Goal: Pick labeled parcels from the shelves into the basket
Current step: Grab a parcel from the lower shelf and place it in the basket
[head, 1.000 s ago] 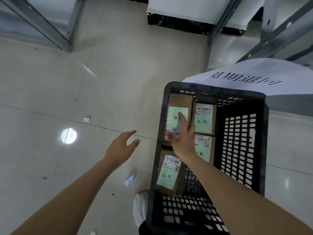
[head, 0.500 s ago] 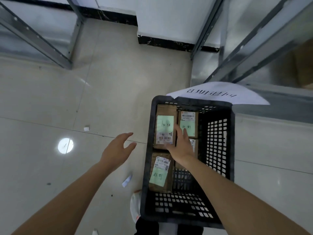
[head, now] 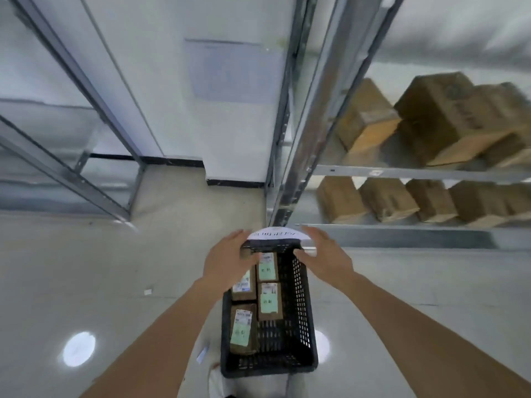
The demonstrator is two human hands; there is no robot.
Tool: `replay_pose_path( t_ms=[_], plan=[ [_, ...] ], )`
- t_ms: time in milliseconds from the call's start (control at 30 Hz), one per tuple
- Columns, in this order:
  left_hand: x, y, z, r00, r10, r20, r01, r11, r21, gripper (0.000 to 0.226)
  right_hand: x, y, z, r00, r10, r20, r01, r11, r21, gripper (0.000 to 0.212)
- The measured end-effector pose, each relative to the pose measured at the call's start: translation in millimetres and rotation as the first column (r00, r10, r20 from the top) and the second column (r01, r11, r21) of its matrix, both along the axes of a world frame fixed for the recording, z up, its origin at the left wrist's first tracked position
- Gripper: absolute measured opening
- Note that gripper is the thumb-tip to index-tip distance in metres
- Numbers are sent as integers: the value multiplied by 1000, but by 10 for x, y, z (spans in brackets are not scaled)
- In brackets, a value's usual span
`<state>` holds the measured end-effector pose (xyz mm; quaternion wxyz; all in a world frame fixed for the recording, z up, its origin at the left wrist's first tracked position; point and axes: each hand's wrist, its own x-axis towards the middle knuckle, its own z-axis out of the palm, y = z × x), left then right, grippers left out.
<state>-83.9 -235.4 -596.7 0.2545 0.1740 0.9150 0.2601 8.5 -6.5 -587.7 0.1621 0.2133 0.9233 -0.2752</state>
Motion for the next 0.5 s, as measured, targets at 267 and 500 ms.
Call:
replay_pose_path(
  t_ms=[267,500],
  plan=[
    [648,869,2561,974,-93,-209,112,991,79,72,794,810,2557,994,-8,-105,19,995,101,43],
    [1509,1392,3921,970,-46,-238,96,974,205,59,1826,1387,3977,975,-36,-217,75,982,174,61]
  ],
)
